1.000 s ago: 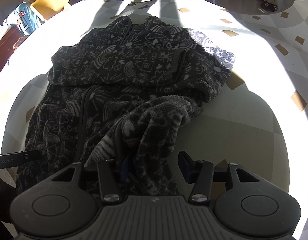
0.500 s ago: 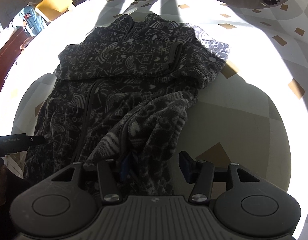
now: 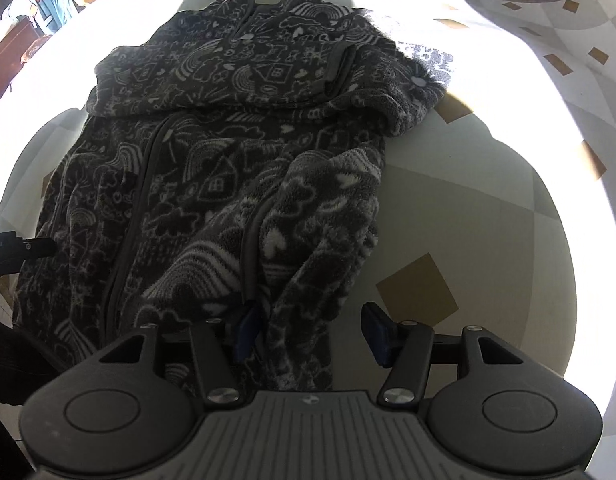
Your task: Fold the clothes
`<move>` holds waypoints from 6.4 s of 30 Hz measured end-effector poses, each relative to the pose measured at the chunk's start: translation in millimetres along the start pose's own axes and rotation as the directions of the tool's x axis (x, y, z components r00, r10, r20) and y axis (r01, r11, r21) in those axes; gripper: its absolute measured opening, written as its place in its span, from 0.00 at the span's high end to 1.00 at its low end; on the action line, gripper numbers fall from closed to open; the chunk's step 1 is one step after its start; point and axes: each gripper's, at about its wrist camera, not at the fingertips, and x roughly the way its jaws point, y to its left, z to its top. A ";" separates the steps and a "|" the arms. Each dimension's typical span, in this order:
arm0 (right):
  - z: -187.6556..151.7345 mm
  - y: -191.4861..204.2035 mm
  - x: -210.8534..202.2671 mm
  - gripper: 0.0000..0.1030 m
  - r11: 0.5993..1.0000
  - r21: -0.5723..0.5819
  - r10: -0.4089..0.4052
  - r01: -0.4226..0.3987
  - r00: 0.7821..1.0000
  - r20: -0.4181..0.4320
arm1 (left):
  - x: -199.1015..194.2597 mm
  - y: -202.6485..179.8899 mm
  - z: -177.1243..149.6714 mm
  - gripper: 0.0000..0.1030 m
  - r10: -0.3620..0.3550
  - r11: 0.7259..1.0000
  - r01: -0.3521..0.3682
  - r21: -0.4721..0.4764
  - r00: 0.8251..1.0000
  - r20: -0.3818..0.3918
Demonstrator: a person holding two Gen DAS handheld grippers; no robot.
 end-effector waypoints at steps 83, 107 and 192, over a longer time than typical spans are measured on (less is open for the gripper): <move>58.9 38.2 -49.5 0.82 0.923 0.041 0.349 -0.382 0.879 0.326 | -51.2 -114.9 46.3 0.83 -0.252 0.937 0.206 0.283 0.958 0.137; 182.5 24.2 30.0 0.82 0.903 0.338 0.139 -0.264 0.926 0.351 | 26.1 -133.6 210.0 0.83 -0.134 0.990 0.122 0.075 0.974 0.184; 162.5 17.9 -38.5 0.45 0.978 0.050 0.171 -0.205 0.909 0.379 | 49.0 -122.4 194.0 0.37 -0.021 0.997 0.013 0.074 0.994 0.107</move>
